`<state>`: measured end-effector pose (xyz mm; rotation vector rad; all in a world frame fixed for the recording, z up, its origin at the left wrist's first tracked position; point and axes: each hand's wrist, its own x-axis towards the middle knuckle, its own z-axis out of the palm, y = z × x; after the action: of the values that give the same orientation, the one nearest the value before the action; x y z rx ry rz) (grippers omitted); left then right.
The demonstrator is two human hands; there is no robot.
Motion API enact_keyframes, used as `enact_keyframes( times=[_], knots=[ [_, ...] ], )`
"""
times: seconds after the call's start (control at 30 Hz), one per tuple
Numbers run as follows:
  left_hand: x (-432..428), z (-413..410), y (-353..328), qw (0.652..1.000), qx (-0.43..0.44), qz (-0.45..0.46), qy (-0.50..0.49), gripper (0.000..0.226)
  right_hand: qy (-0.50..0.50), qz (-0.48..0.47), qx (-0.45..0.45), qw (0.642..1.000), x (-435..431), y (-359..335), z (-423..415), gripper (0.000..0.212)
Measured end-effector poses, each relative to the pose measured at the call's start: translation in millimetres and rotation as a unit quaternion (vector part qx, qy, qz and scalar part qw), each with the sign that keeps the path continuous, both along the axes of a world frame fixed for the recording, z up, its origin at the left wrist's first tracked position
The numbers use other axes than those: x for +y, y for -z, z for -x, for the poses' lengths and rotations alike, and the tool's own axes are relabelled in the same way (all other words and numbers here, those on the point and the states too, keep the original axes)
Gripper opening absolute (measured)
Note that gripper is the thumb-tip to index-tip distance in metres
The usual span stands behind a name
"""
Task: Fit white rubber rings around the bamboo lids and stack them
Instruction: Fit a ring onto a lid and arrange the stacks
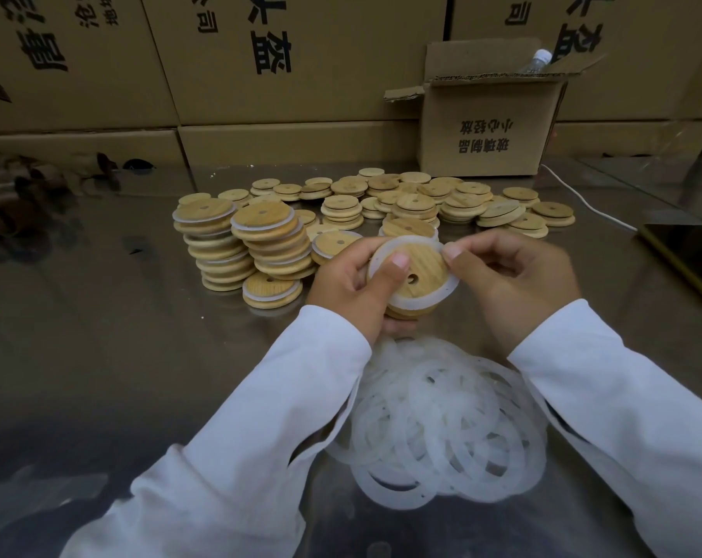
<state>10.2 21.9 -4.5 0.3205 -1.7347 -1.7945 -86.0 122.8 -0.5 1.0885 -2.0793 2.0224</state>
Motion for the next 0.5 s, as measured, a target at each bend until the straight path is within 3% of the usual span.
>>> enact_keyframes(
  times=[0.37, 0.5],
  knots=[
    [-3.2, 2.5, 4.2, 0.993, 0.015, -0.112, 0.033, 0.018, -0.015, -0.003, -0.015, 1.0, 0.9, -5.5, -1.0, 0.024],
    [-3.3, 3.0, 2.9, 0.997, 0.014, -0.077, 0.018, 0.014, -0.012, -0.004, -0.012, 1.0, 2.1, -3.4, -3.7, 0.022]
  ],
)
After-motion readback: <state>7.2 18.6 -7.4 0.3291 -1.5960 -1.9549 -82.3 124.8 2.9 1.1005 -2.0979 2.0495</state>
